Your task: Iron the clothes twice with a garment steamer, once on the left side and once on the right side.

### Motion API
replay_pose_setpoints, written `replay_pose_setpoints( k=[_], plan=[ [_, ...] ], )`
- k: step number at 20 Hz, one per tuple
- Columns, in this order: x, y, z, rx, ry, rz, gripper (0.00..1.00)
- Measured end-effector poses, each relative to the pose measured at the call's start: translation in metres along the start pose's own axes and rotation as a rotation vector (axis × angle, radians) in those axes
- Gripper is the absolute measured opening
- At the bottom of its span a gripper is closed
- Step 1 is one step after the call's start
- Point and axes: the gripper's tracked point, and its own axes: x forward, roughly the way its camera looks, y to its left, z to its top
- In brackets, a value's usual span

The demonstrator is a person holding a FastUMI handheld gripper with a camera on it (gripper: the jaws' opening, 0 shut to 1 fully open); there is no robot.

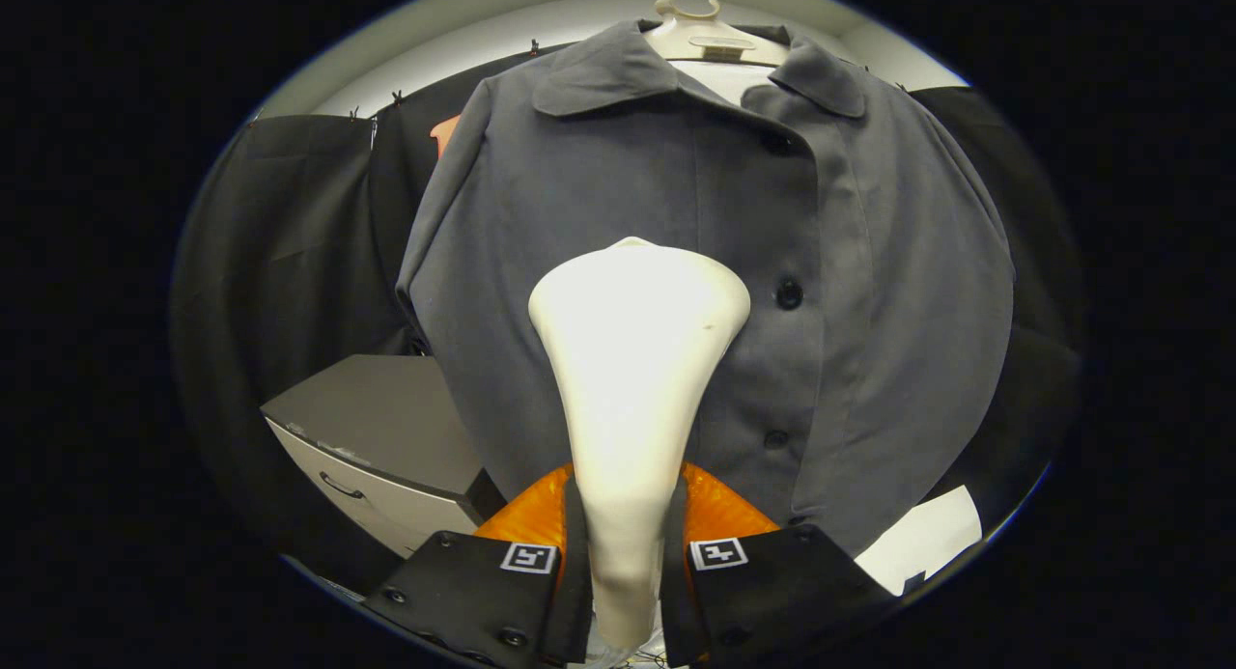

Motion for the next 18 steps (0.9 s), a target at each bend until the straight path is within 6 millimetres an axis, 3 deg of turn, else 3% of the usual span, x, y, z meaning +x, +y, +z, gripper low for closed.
replay_pose_setpoints(
  k=[13,18],
  plan=[
    [0.014,-0.007,-0.121,0.001,0.145,0.013,0.37],
    [0.016,-0.009,-0.158,-0.002,0.19,0.019,0.37]
  ],
)
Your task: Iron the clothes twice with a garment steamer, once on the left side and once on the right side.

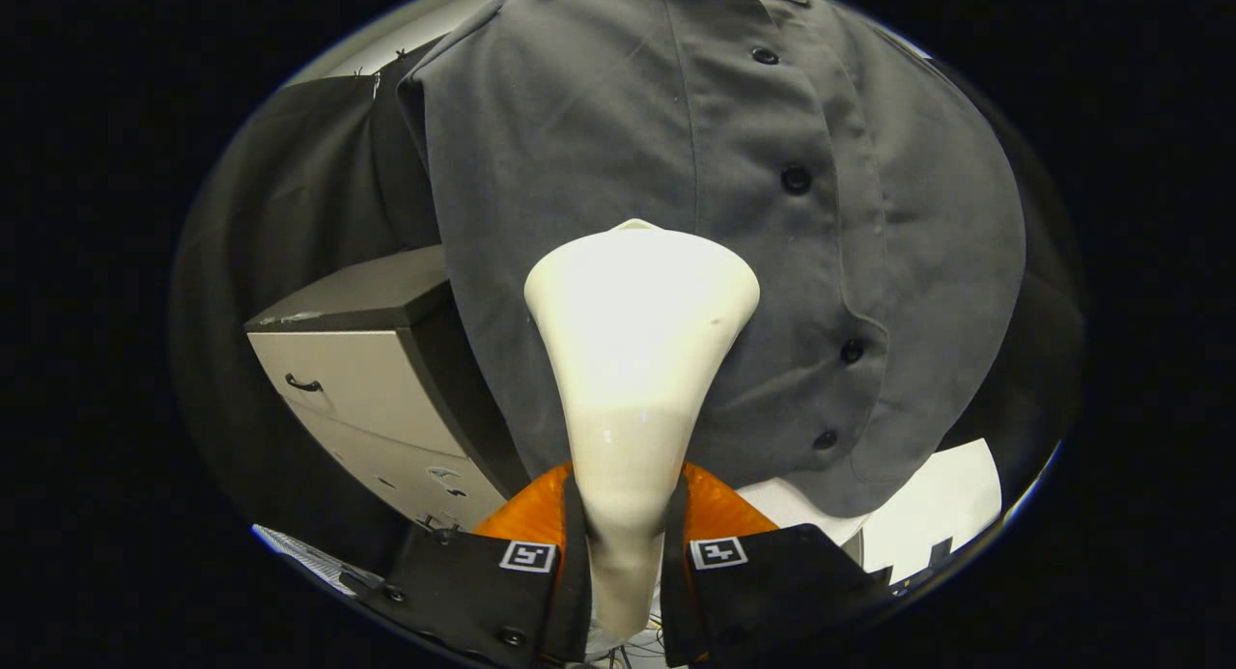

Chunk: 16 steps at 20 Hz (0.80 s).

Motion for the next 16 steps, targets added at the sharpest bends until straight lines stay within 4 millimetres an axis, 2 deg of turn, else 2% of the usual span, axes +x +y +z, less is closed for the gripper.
replay_pose_setpoints(
  k=[10,16],
  plan=[
    [0.018,-0.01,-0.069,0.023,0.106,-0.006,0.37],
    [0.022,-0.011,-0.095,0.019,0.144,0.001,0.37]
  ],
)
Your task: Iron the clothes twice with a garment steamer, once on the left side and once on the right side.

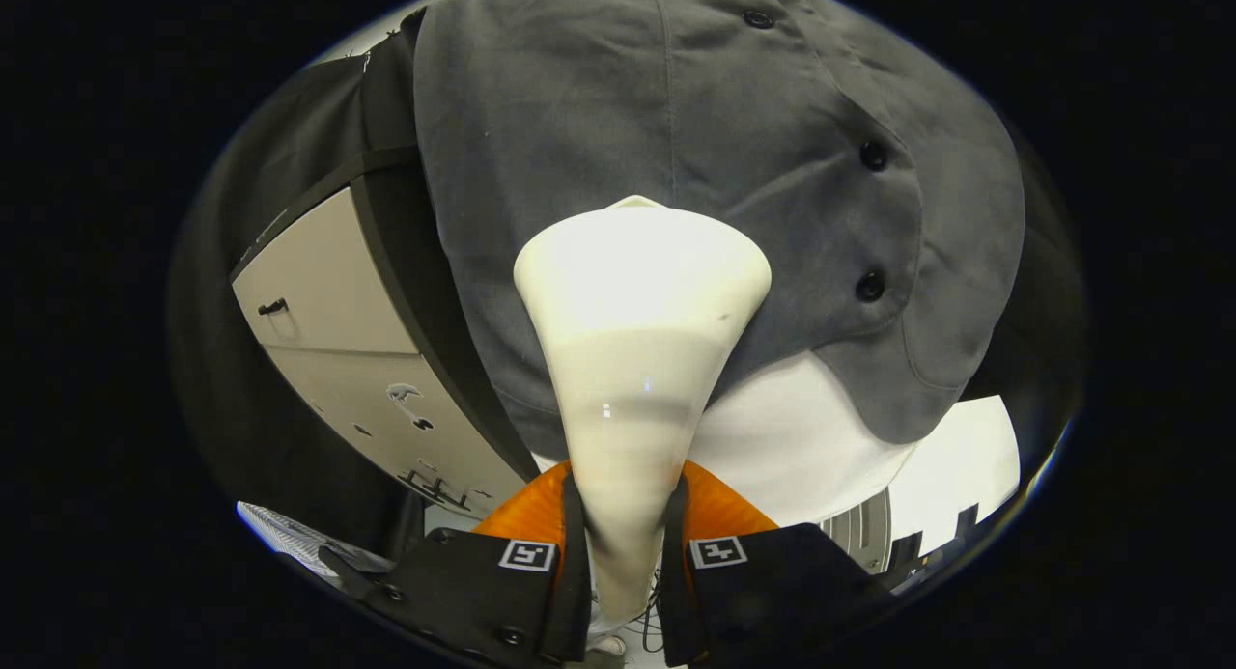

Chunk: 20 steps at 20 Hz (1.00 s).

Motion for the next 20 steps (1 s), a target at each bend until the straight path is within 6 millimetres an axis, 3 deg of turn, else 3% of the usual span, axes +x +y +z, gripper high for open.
replay_pose_setpoints(
  k=[5,8,13,20],
  plan=[
    [0.001,0.0,-0.026,0.004,0.053,-0.002,0.37],
    [-0.016,-0.002,-0.023,0.031,0.051,0.001,0.37],
    [-0.064,-0.011,0.012,0.046,0.006,0.007,0.37],
    [-0.135,-0.026,0.111,0.014,-0.141,-0.021,0.37]
  ],
)
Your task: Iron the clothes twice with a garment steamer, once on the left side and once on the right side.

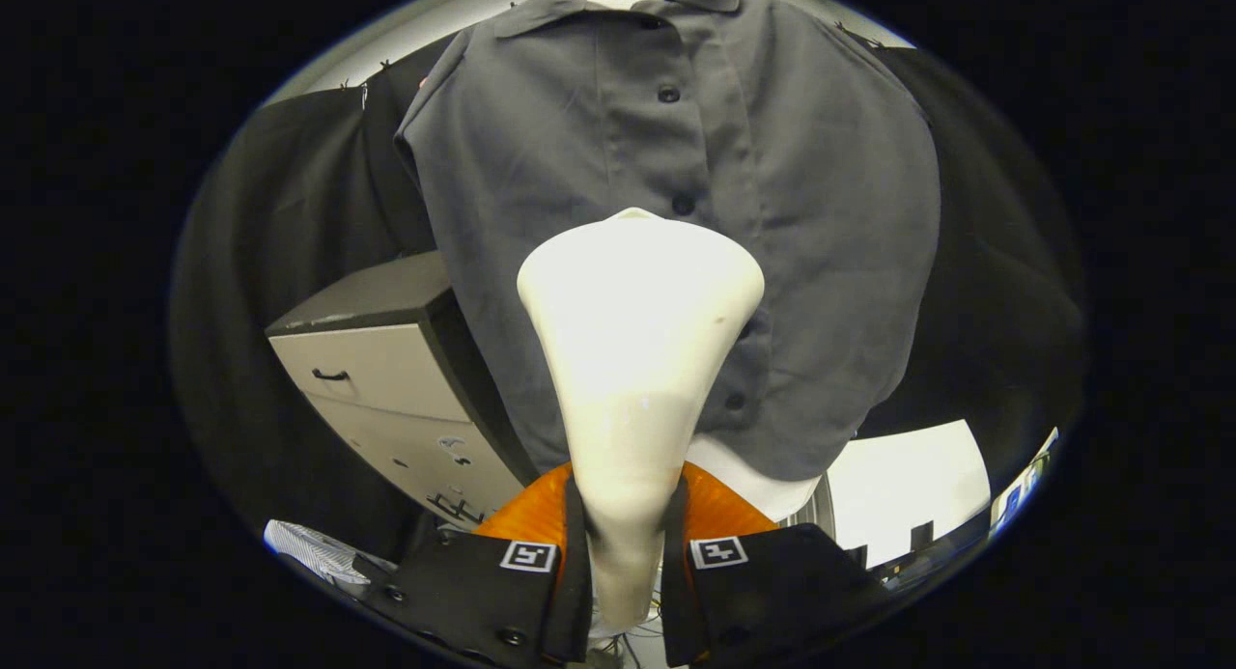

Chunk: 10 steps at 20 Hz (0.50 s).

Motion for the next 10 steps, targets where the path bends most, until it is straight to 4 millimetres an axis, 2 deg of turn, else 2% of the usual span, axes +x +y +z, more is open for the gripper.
replay_pose_setpoints(
  k=[4,10],
  plan=[
    [-0.024,-0.007,0.053,-0.008,-0.049,-0.009,0.37],
    [-0.044,-0.032,0.129,-0.03,-0.137,-0.065,0.36]
  ],
)
